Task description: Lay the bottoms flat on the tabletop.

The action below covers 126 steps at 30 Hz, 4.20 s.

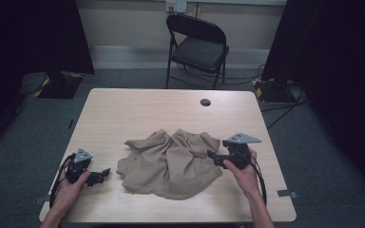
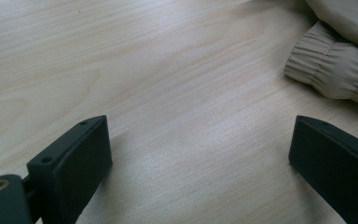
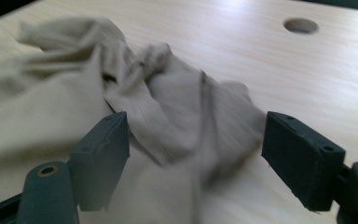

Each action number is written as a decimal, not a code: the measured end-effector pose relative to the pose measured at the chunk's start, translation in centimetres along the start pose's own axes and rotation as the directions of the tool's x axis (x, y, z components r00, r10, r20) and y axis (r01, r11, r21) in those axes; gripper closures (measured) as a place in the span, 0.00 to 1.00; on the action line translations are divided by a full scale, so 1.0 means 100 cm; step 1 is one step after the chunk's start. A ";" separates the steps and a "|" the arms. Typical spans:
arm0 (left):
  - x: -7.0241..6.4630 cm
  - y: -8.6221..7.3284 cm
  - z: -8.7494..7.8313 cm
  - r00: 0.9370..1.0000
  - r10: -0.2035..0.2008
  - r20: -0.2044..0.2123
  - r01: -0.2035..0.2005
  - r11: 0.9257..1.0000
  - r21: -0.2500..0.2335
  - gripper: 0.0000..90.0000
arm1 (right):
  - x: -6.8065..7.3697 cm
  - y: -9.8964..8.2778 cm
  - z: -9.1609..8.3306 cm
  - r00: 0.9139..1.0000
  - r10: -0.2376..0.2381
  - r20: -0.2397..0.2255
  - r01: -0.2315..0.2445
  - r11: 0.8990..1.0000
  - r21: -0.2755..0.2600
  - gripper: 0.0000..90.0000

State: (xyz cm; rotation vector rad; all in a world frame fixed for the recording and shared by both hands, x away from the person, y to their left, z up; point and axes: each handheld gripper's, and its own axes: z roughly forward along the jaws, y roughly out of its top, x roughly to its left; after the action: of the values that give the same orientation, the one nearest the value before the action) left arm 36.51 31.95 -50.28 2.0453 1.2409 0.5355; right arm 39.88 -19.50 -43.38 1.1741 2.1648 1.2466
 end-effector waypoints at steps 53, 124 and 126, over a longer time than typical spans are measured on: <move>0.000 0.001 0.002 1.000 0.021 0.021 -0.021 1.000 0.021 0.00 | 0.032 0.040 0.148 0.988 -0.050 -0.145 0.083 0.970 0.228 0.93; -0.009 0.047 0.005 0.990 -0.057 0.127 0.062 0.998 -0.034 0.21 | -0.019 -0.040 -0.018 1.000 0.022 -0.019 -0.021 0.999 0.048 0.29; -0.012 0.057 0.007 0.985 -0.067 0.157 0.076 0.996 -0.052 0.21 | -0.020 -0.045 -0.005 1.000 -0.009 0.012 0.008 0.996 0.093 0.27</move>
State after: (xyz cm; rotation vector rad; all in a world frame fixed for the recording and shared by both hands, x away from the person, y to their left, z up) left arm 39.92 28.81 -46.60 1.9465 1.1880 0.3666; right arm 38.52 -22.53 -47.01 1.2043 2.2377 1.1427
